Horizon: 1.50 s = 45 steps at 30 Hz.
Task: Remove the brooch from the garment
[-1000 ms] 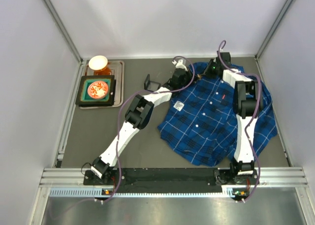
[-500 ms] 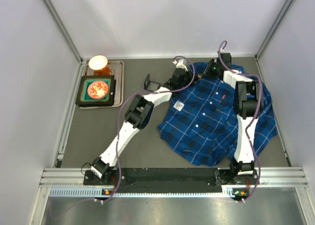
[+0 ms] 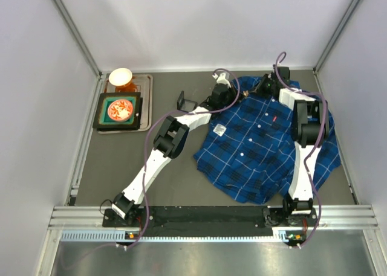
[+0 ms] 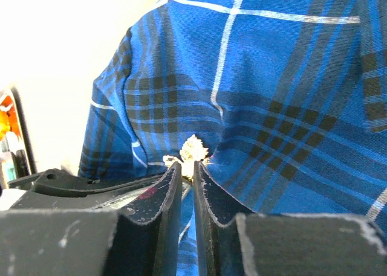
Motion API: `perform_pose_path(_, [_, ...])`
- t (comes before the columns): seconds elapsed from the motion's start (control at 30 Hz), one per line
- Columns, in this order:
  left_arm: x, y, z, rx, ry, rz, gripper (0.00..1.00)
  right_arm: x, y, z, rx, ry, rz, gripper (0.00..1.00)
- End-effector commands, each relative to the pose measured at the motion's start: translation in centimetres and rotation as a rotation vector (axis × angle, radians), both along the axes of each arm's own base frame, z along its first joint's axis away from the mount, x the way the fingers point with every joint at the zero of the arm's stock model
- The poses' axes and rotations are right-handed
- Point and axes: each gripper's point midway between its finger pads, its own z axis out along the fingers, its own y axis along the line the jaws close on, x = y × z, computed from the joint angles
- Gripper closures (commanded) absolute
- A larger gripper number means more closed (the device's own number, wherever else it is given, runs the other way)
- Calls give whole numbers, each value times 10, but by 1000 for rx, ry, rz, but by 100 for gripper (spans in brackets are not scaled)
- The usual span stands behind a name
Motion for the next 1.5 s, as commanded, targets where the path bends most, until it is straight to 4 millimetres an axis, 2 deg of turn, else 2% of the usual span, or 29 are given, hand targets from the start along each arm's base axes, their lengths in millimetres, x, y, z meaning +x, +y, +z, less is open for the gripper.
perform_pose_path(0.0, [-3,-8,54,-35,-76,-37,100,12,7,28,48,-91,25,87])
perform_pose_path(0.93, [-4,-10,59,6,-117,-78,100,8,17,-2,41,-14,39,92])
perform_pose_path(1.47, [-9,-11,50,101,-168,-138,100,14,22,-11,40,28,99,93])
